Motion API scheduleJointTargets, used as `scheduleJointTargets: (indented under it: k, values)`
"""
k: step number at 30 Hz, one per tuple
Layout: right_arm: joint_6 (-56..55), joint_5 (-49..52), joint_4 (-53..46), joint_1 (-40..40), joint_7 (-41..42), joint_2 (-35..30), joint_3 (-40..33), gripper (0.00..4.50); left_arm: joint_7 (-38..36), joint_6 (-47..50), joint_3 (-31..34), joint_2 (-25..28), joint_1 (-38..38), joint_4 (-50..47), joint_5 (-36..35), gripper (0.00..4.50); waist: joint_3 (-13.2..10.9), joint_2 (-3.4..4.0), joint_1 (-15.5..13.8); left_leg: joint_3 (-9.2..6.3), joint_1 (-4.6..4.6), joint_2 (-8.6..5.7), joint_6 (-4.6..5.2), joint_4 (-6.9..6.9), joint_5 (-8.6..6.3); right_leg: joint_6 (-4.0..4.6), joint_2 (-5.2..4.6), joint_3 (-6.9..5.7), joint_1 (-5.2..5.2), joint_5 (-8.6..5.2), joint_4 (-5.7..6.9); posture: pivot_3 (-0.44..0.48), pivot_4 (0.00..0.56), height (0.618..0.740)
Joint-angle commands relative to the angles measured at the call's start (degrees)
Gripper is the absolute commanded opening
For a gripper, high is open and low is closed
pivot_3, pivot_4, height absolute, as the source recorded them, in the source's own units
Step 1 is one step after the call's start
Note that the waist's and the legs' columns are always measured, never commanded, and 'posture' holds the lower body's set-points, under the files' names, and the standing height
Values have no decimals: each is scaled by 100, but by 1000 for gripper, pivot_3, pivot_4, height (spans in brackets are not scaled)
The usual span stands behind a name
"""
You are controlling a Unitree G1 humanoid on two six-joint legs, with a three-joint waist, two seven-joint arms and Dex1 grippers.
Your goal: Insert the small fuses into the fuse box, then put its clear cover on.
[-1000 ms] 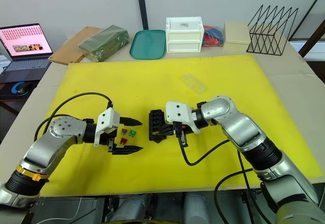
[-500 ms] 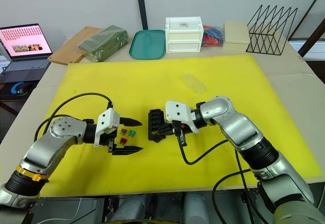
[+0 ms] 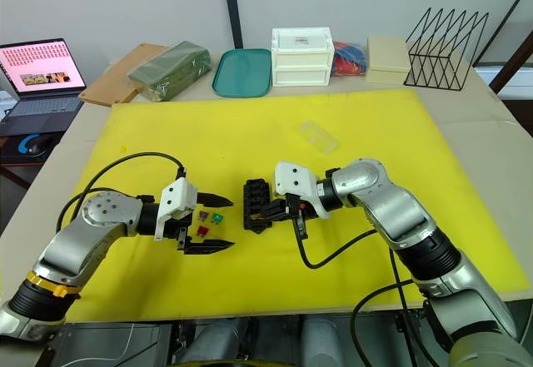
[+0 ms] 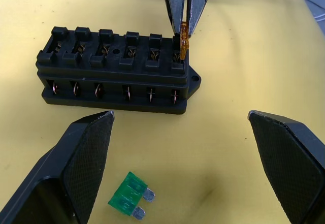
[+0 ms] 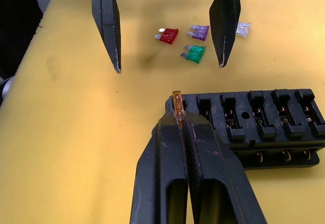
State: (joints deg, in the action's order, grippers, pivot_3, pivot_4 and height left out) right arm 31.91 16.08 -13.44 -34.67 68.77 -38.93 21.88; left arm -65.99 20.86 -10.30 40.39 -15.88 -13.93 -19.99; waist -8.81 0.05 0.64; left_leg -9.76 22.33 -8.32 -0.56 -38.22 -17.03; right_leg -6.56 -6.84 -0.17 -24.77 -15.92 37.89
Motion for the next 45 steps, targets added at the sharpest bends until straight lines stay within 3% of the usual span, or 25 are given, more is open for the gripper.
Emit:
scheduleJointTargets:
  k: [1,45]
  values:
    - [-104,-35,-59,-29,-44,87,-42,0,12,-51,2,-4,-19,-190,-8,4450,0,0,0,0,0,0,0,0,0,0,0,0,0,0,0,0,150,740]
    - [-559,-690,171,122,-2,-8,178,0,110,-6,-45,-68,-62,-241,70,4450,0,0,1,0,-4,0,0,0,0,0,1,0,4,0,1,0,150,740]
